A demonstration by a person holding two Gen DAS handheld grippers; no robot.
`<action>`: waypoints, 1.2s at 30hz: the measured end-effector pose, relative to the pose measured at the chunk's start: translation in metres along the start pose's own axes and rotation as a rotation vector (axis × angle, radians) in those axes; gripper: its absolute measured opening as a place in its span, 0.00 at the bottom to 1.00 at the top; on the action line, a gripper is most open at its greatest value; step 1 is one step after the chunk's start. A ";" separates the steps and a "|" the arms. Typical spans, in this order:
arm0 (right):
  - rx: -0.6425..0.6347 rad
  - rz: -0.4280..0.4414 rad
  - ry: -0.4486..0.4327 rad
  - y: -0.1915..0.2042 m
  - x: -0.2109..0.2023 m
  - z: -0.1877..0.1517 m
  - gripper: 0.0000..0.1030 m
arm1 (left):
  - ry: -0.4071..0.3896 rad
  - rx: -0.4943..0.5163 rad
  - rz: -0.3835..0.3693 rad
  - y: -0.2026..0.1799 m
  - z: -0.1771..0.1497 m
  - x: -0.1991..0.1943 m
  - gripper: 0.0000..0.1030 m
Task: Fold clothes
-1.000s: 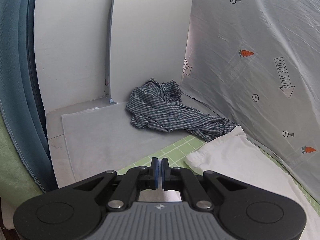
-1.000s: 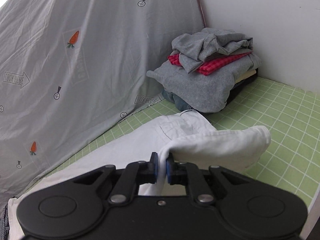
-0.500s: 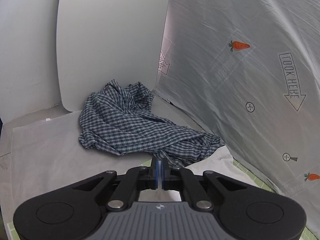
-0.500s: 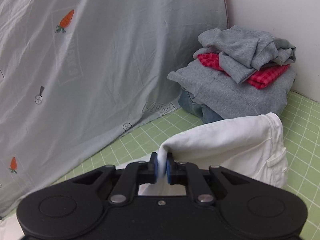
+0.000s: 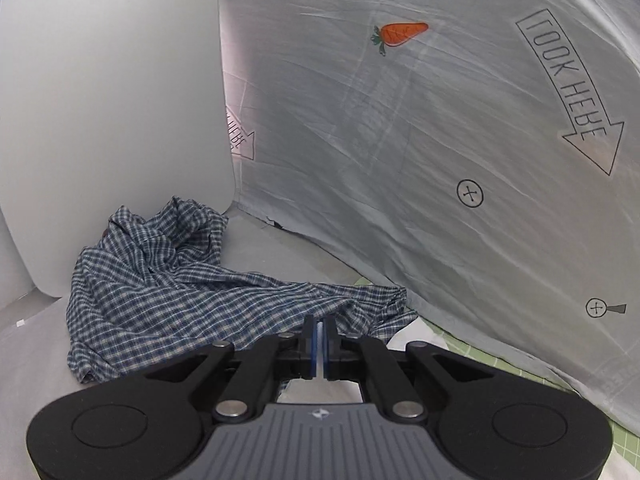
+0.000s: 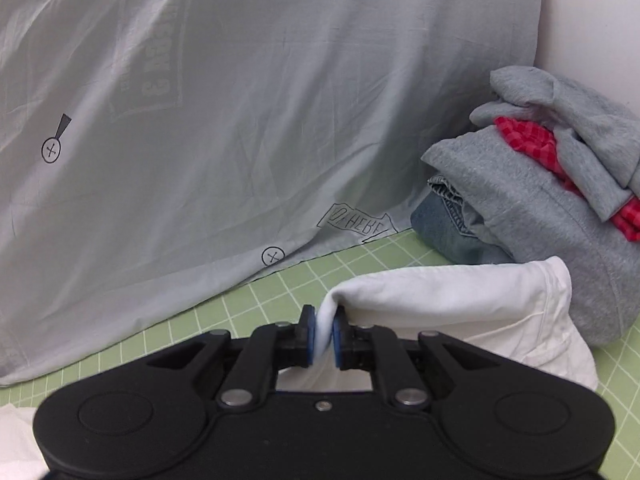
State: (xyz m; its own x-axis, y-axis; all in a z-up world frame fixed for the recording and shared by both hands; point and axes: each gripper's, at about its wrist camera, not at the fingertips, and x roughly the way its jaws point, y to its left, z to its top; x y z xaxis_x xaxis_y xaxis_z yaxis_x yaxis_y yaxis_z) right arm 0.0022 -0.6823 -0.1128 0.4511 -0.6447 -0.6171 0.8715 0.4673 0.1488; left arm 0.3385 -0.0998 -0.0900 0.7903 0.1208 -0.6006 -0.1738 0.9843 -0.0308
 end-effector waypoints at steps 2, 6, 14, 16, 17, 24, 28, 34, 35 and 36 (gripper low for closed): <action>0.028 0.001 -0.007 0.003 0.013 0.009 0.09 | -0.010 -0.008 -0.024 -0.014 0.010 0.015 0.03; 0.079 -0.004 -0.012 0.003 0.046 0.024 0.10 | -0.019 -0.001 -0.059 -0.046 0.026 0.050 0.04; -0.041 0.030 -0.032 0.007 0.027 0.011 0.97 | -0.015 0.037 -0.071 -0.055 0.006 0.039 0.67; -0.084 0.020 -0.044 0.007 0.002 -0.005 0.98 | 0.018 0.042 -0.067 -0.042 -0.013 0.023 0.72; -0.095 0.018 -0.033 0.006 -0.010 -0.015 0.98 | 0.054 0.043 -0.062 -0.034 -0.023 0.016 0.72; 0.071 -0.063 0.133 -0.035 -0.057 -0.098 0.98 | 0.260 -0.087 -0.028 0.027 -0.098 -0.031 0.73; 0.259 -0.043 0.149 -0.067 -0.058 -0.121 0.97 | 0.329 -0.241 -0.043 0.055 -0.128 -0.046 0.73; 0.518 -0.038 0.142 -0.088 -0.055 -0.115 0.97 | 0.356 -0.363 -0.073 0.076 -0.154 -0.055 0.73; 0.543 -0.040 0.140 -0.090 -0.057 -0.115 0.97 | 0.348 -0.349 -0.059 0.073 -0.152 -0.051 0.73; 0.553 -0.048 0.142 -0.090 -0.058 -0.116 0.97 | 0.347 -0.338 -0.035 0.071 -0.149 -0.046 0.73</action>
